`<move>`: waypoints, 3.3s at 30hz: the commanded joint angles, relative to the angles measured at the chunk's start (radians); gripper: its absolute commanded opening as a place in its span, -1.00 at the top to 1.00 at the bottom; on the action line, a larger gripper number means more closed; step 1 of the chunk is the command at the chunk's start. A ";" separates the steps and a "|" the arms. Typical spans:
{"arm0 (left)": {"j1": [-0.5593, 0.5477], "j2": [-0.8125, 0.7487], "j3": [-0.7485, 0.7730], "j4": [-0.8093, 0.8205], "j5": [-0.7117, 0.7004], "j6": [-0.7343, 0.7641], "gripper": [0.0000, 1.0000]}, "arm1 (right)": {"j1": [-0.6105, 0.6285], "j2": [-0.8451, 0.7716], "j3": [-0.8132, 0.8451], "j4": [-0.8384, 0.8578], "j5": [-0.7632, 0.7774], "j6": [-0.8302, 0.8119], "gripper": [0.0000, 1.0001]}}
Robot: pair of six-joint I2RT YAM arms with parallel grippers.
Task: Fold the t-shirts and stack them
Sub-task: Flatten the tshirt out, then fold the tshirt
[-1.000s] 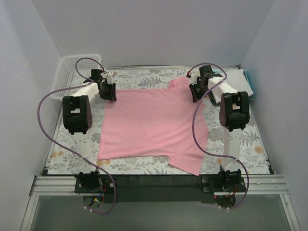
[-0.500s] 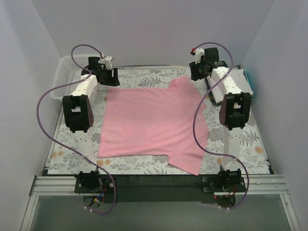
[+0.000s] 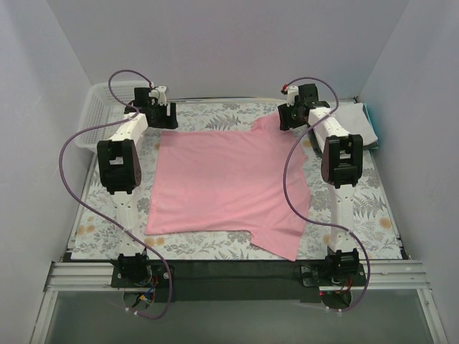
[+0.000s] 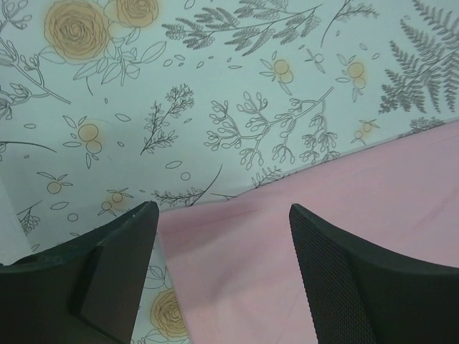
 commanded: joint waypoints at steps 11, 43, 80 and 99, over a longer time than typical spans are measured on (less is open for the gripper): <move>0.002 0.077 0.065 0.009 -0.095 -0.001 -0.32 | -0.006 0.044 -0.002 0.058 -0.010 0.027 0.05; 0.002 0.030 0.091 0.040 -0.072 0.010 1.00 | -0.055 -0.075 0.018 0.072 -0.137 0.042 0.97; 0.123 -0.587 -0.796 0.164 0.151 0.274 1.00 | -0.087 -0.513 -0.586 -0.020 -0.343 -0.157 0.97; 0.121 -0.530 -0.688 0.002 0.148 0.326 0.22 | -0.089 -0.500 -0.585 -0.189 -0.318 -0.305 -0.03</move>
